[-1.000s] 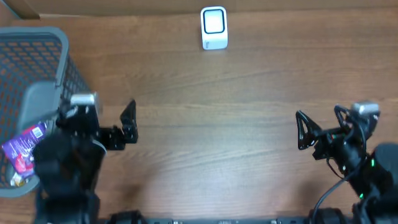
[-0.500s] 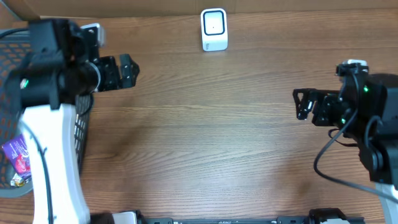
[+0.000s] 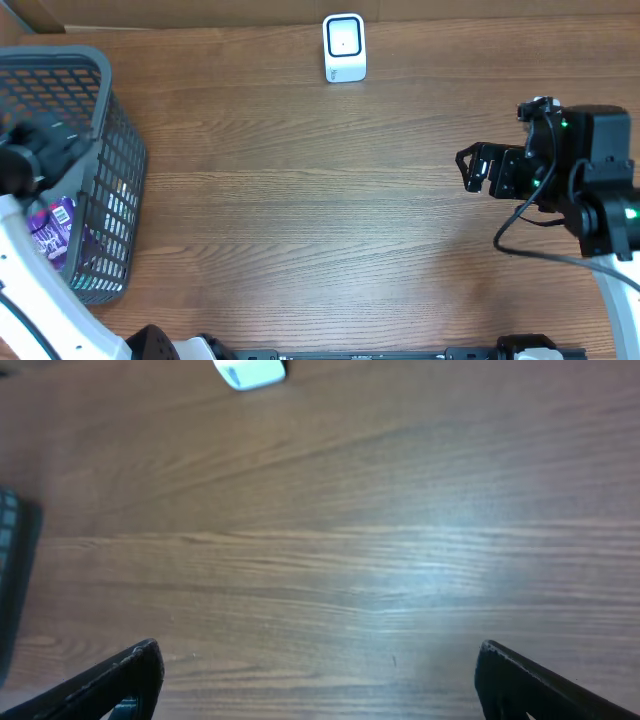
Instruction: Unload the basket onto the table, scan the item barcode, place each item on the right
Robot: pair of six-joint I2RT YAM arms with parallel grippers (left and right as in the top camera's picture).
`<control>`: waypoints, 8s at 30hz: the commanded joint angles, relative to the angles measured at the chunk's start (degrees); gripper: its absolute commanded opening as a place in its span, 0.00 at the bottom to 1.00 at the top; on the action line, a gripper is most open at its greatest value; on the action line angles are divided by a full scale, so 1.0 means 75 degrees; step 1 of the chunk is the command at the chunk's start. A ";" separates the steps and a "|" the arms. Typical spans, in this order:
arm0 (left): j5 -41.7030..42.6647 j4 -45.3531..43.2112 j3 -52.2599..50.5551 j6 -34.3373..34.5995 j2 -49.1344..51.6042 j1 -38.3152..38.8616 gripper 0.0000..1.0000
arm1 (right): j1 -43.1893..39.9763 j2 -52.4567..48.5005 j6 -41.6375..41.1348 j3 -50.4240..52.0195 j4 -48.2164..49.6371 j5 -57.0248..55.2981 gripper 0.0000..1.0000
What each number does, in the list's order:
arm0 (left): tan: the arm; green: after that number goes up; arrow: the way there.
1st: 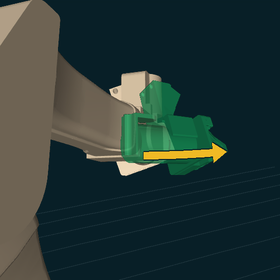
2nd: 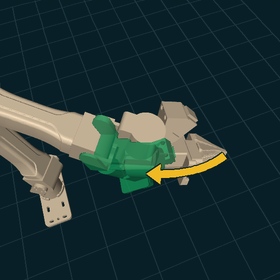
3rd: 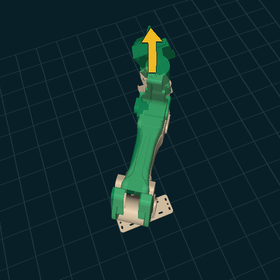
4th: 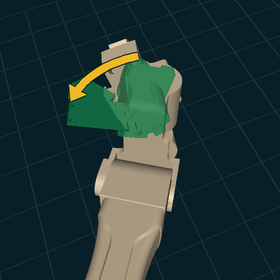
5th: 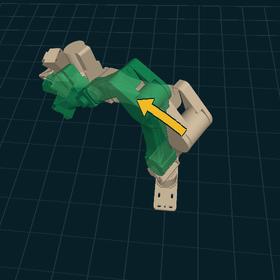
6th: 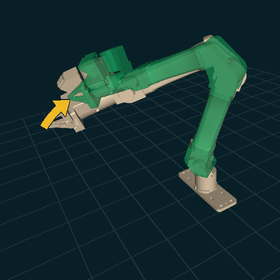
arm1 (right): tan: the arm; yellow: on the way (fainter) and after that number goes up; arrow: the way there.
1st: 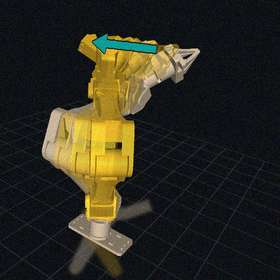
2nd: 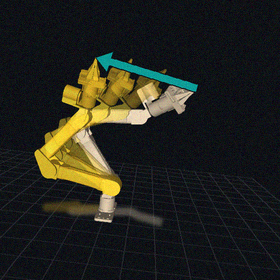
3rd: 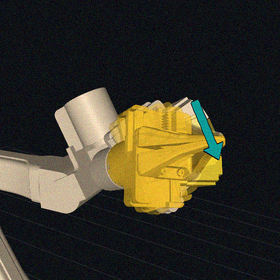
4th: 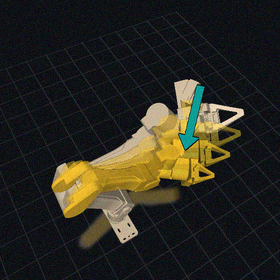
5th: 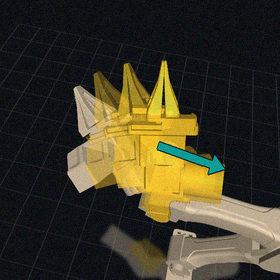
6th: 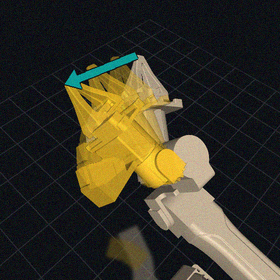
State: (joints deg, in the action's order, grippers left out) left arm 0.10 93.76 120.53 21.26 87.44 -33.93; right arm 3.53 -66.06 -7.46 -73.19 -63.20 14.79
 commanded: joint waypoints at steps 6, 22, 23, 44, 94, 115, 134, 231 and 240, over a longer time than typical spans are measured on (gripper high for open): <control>-0.0283 -0.1005 -0.1845 0.0970 0.0041 -0.1845 1.00 | 0.0035 -0.0504 0.0122 -0.0143 -0.0073 0.0047 1.00; -0.2130 -0.4765 -0.5729 -0.1122 0.0055 -0.1877 0.99 | 0.0035 -0.0816 0.0431 -0.0137 -0.0096 0.0044 1.00; -0.2197 -0.4843 -0.5805 -0.1125 0.0058 -0.1877 1.00 | 0.0035 -0.0816 0.0431 -0.0137 -0.0096 0.0044 1.00; -0.2197 -0.5884 -0.6222 -0.2057 0.1684 -0.2390 0.94 | 0.0035 -0.0819 0.0425 0.0373 -0.0466 0.0044 1.00; 0.1105 -0.3812 -0.2964 0.0892 0.1343 0.6091 0.04 | 0.0032 -0.0819 0.0189 0.0373 0.0175 0.0271 1.00; 0.2425 -0.5761 -0.3244 0.1851 0.4135 0.8938 0.25 | 0.0032 -0.0819 0.0163 0.0373 0.0335 0.0271 1.00; 0.0871 0.0408 0.4229 -0.0219 0.2186 0.3981 0.52 | 0.0035 -0.0819 0.0160 0.0373 0.0312 0.0280 1.00; 0.1335 -0.7632 -0.6283 -0.4838 0.1655 -0.1221 0.04 | 0.0032 -0.0819 -0.0644 0.0373 0.0761 0.0271 1.00; 0.2224 -0.5473 -0.3363 -0.3908 0.1189 -0.1218 0.04 | 0.0035 -0.0819 -0.0644 0.0373 0.0644 0.0274 1.00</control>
State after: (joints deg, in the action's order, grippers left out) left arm 10.70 49.58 87.46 -11.77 100.73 -43.48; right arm 3.53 -72.29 -12.03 -70.76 -58.26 16.34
